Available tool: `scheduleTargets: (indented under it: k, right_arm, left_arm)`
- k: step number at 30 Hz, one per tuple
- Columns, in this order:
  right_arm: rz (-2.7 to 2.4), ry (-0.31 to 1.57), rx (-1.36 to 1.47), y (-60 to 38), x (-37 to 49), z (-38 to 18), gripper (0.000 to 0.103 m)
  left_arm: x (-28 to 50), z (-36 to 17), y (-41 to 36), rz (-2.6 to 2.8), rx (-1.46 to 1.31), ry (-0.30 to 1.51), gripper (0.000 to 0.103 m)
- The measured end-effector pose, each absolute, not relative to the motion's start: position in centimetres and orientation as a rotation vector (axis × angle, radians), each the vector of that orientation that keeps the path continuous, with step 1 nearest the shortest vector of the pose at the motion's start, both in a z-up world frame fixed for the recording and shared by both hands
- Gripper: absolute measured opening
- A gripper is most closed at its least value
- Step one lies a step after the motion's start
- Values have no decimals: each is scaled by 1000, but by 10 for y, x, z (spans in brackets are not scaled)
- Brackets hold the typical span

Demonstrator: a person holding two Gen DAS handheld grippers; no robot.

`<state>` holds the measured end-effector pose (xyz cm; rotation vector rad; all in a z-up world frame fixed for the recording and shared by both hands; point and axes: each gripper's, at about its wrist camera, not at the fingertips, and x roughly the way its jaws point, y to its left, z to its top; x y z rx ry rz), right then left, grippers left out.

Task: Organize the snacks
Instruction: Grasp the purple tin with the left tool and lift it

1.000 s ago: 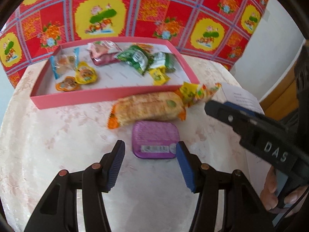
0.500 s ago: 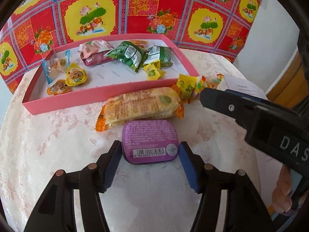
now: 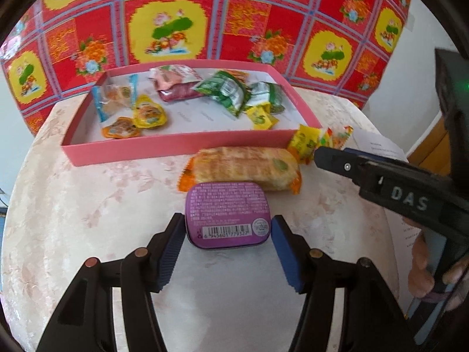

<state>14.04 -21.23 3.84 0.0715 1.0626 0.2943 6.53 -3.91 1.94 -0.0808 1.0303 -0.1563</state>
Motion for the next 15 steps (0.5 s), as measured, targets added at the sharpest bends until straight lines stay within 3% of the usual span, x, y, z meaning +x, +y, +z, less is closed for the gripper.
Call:
scheduleTargets:
  k: [15]
  right_arm:
    - [261, 1124, 34, -199, 157, 13, 46]
  left_arm:
    - [65, 28, -10, -118, -143, 1000, 63]
